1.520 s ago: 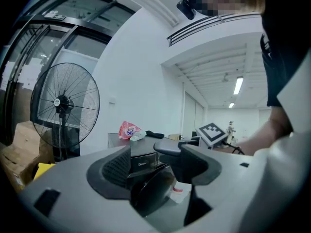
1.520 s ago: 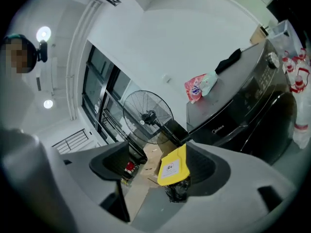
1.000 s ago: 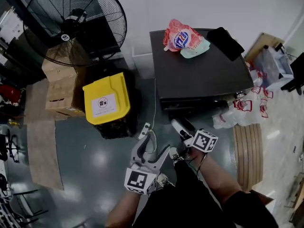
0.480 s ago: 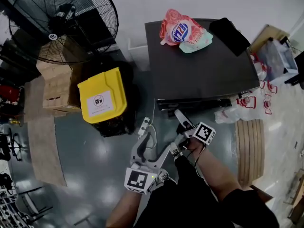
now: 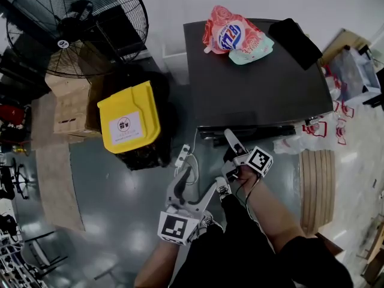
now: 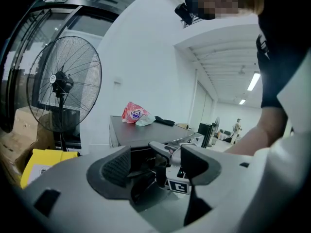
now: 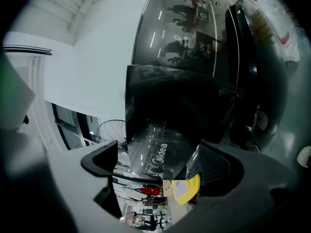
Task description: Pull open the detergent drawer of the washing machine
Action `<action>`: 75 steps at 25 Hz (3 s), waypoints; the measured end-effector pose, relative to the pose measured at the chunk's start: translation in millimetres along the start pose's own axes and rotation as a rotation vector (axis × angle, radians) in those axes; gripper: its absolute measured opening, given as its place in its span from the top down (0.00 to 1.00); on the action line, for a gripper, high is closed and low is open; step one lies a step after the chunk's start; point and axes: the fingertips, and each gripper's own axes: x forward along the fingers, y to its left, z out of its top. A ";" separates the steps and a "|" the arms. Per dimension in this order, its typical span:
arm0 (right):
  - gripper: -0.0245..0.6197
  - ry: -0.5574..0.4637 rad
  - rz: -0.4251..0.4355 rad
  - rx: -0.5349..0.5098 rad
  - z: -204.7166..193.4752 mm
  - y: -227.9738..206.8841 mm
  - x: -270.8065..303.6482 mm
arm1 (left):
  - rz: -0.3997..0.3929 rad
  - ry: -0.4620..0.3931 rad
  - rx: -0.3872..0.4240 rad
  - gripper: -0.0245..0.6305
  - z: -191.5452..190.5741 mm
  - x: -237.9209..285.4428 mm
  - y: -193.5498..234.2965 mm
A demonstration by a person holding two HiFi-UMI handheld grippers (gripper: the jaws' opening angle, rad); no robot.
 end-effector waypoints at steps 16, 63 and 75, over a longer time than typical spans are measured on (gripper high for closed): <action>0.21 0.003 -0.024 -0.014 2.5 -8.5 11.3 | 0.009 0.006 -0.001 0.51 -2.7 5.9 0.6; 0.22 -0.056 0.001 0.033 -87.7 -22.6 -144.2 | -0.052 -0.014 0.063 0.51 -40.8 -117.6 -92.4; 0.24 -0.067 -0.021 -0.062 -112.8 -26.3 -178.0 | -0.063 -0.028 0.083 0.51 -53.1 -166.7 -100.4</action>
